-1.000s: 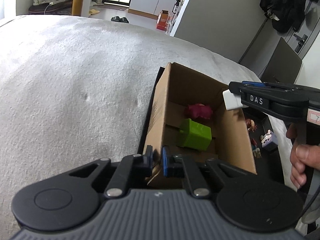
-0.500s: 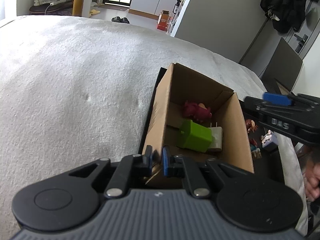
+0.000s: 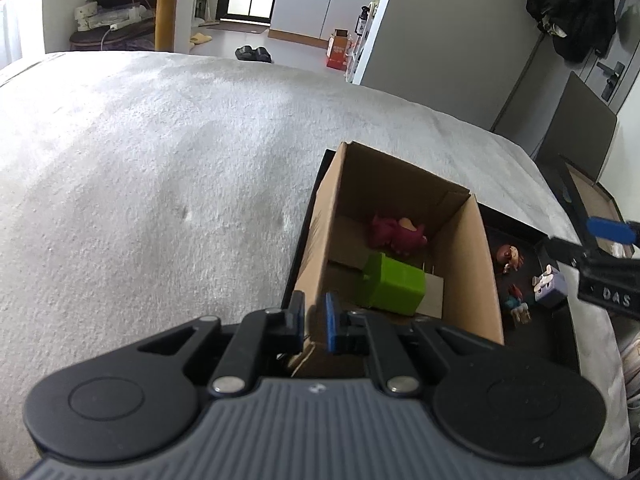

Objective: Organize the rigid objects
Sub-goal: 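Move the open right gripper back over the tray figurines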

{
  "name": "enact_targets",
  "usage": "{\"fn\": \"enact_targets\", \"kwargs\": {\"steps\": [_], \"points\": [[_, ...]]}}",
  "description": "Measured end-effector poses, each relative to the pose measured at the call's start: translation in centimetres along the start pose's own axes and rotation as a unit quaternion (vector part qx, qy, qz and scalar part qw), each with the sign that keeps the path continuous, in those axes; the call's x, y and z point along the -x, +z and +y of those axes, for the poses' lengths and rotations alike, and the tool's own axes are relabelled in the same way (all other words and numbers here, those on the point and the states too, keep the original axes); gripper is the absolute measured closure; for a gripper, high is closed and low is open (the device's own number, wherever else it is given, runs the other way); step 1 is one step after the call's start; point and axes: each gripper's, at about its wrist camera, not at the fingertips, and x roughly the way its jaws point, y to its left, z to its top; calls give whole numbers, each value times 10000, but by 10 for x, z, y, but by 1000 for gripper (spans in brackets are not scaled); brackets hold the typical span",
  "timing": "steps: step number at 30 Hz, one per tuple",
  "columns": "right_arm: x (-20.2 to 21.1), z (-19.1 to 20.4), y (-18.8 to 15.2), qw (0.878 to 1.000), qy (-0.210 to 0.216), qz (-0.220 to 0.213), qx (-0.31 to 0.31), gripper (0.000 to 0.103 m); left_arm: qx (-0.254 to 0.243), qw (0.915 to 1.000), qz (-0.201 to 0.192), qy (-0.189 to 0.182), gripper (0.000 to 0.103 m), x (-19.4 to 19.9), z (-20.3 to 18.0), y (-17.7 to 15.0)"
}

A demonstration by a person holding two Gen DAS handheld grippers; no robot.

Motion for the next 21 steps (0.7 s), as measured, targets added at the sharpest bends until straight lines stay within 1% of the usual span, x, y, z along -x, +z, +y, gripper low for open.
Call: {"fn": "enact_targets", "kwargs": {"steps": [1,3,4,10,17,19,21], "points": [[0,-3,-2,10000,8,20,-24,32,-3,10000,13,33,94,0,-2,0],[2,-10,-7,10000,18,17,-97,23,-2,10000,-10,81,94,0,-7,2],[4,-12,-10,9999,21,7,-116,22,-24,9999,-23,101,94,1,-10,3],[5,-28,-20,9997,156,22,-165,22,-193,9994,-99,260,93,5,-27,3],[-2,-47,-38,9979,326,26,-555,22,-278,9986,-31,442,90,3,-44,6],[-5,-52,-45,9968,391,16,-698,22,-315,9985,-13,451,86,2,-49,6],[-8,-57,-51,9957,430,40,-821,22,-361,9982,49,483,73,-1,-54,5]]}}
